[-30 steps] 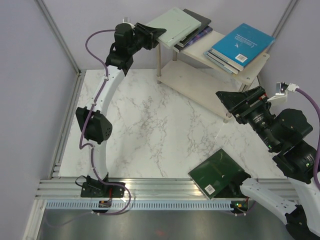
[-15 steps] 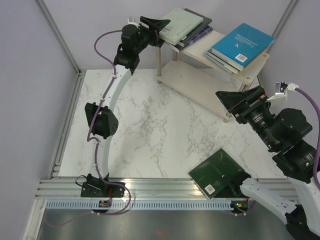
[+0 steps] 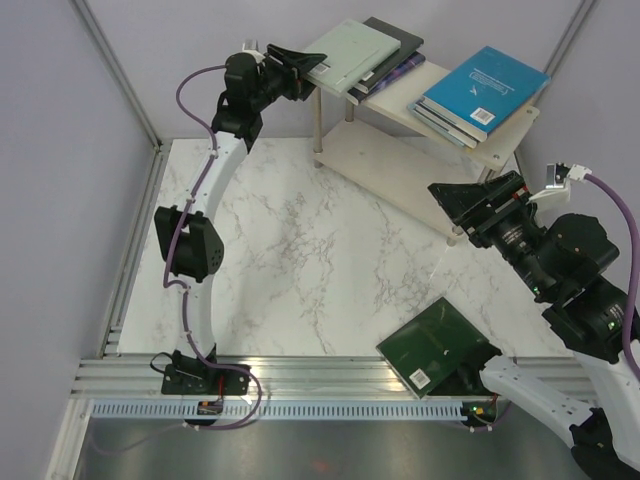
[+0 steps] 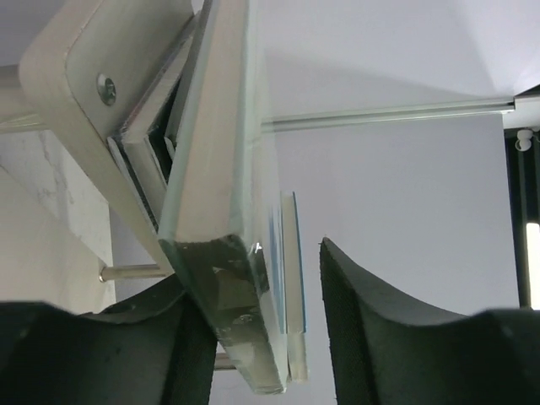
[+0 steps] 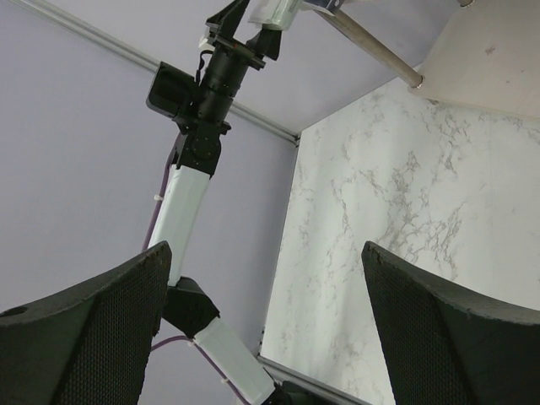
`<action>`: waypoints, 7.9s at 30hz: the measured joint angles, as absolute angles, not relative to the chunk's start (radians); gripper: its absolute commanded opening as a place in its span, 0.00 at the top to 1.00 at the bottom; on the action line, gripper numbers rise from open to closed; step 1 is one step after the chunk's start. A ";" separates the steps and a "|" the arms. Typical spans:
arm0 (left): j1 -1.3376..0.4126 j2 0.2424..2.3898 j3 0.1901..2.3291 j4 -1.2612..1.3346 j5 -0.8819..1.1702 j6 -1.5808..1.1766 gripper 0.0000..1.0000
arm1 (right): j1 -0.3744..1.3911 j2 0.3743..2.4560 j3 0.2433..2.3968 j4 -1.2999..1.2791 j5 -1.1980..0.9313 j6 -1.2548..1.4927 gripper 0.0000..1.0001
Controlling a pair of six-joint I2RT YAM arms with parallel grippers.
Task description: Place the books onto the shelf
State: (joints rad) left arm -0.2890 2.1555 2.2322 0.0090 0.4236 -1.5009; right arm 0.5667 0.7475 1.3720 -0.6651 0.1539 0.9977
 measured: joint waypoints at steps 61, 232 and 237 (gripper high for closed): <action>-0.204 1.864 1.786 0.114 0.689 -1.465 0.04 | 0.567 0.833 1.341 -0.781 0.122 0.949 0.03; -0.842 0.780 1.139 -0.882 -0.021 -1.356 0.00 | 0.404 1.155 1.280 -0.451 -0.503 1.433 1.00; -0.842 0.782 1.206 -0.976 -0.082 -1.292 0.00 | 0.404 1.214 1.542 -0.541 -0.542 1.365 1.00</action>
